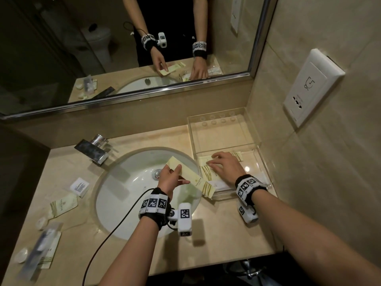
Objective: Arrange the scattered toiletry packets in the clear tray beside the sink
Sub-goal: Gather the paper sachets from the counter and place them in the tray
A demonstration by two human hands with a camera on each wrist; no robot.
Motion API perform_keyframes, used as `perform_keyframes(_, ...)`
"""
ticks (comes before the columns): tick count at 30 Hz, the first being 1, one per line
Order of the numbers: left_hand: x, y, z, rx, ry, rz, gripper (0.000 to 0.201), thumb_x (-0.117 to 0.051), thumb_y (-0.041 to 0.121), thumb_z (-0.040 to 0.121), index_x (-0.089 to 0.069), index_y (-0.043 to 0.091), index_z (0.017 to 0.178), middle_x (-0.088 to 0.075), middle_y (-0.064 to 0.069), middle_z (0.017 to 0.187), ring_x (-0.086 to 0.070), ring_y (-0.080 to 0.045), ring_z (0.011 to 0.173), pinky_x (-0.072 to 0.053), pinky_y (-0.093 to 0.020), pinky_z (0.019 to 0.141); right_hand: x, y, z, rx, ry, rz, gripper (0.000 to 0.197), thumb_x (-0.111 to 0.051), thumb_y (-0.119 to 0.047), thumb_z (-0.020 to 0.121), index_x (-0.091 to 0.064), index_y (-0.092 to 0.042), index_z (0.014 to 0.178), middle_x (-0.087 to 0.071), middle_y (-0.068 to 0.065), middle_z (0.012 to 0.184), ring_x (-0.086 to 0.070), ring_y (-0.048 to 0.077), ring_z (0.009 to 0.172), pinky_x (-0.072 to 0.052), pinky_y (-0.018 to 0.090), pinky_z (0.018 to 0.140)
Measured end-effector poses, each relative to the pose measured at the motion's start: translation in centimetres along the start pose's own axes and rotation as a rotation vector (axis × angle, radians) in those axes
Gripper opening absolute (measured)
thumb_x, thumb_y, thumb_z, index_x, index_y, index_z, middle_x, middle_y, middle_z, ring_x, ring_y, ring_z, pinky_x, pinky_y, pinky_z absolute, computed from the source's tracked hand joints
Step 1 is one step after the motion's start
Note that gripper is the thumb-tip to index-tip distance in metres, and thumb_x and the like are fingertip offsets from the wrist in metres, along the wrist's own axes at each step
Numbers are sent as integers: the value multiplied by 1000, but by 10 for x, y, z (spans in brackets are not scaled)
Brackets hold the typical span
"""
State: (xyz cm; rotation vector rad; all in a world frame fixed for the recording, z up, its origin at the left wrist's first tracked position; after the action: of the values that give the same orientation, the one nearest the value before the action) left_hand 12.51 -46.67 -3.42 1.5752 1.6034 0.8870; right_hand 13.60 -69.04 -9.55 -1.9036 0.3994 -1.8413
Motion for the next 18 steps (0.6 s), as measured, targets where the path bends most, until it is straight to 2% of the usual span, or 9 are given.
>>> perform_keyframes(3,-2,0,0,2,11,-18,21,-48,10,98,-50,0,117,-54,-17,99,-62,-25,72,-59,-26,55,-3,-2,2,-4,-101,-79,34,-46,-50,96,-68,-36,118,-56,-8,129,-46,14,119,-37,38,101)
perform_keyframes(5,-4,1,1,11,18,-47,27,-48,11,98,-48,-2,122,-55,-15,95,-65,-24,71,-60,-27,58,-1,-4,2,-36,-70,-18,33,-47,-49,96,-70,-34,114,-57,-8,124,-48,13,115,-39,38,100)
perform_keyframes(7,-6,1,3,25,24,-94,27,-50,11,97,-46,-3,120,-55,-9,87,-68,-21,62,-61,-31,68,7,-7,3,-111,24,141,29,-51,-46,95,-72,-28,107,-63,-10,112,-55,10,105,-46,34,94)
perform_keyframes(9,-8,3,3,37,31,-156,15,-53,11,96,-48,1,106,-52,-6,81,-67,-19,57,-60,-33,76,17,-13,5,-224,38,456,27,-55,-44,94,-73,-24,99,-71,-9,98,-63,10,93,-52,31,85)
perform_keyframes(11,-11,4,5,29,34,-213,7,-55,7,95,-49,3,96,-54,-8,80,-66,-20,61,-61,-32,73,28,-20,6,-307,-63,756,33,-56,-47,93,-75,-19,95,-75,-3,92,-68,16,90,-55,32,81)
perform_keyframes(13,-14,5,5,13,29,-268,9,-56,4,94,-53,0,102,-59,-13,87,-65,-24,73,-62,-29,67,37,-21,7,-302,-209,767,35,-60,-52,89,-75,-21,98,-74,-4,95,-67,14,89,-52,27,75)
perform_keyframes(14,-16,6,5,9,27,-294,12,-56,4,94,-53,0,104,-61,-15,91,-65,-26,78,-62,-28,67,39,-20,6,-298,-278,769,33,-66,-49,86,-74,-21,101,-74,-3,94,-67,13,84,-51,25,71)
perform_keyframes(16,-20,5,4,22,20,-339,6,-56,3,93,-54,2,99,-62,-17,98,-66,-27,84,-62,-30,72,41,-13,6,-350,-352,919,34,-77,-29,82,-69,-11,109,-75,11,92,-70,19,77,-57,26,66)
perform_keyframes(18,-25,5,3,34,4,-348,4,-56,2,93,-53,4,94,-63,-18,100,-67,-28,84,-61,-31,72,46,-5,3,-423,-293,1073,38,-77,-14,81,-63,-1,113,-74,20,92,-72,21,76,-61,25,68)
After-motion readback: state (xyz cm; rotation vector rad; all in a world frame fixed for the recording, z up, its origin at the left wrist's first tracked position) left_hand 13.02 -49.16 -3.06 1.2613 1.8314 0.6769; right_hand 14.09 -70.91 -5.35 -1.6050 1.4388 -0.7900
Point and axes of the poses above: each hand's wrist, its own z-axis towards the middle knuckle, its own x-axis out of the back of the hand, y = z × x, the point moved 2 cm from there along z, towards the middle knuckle
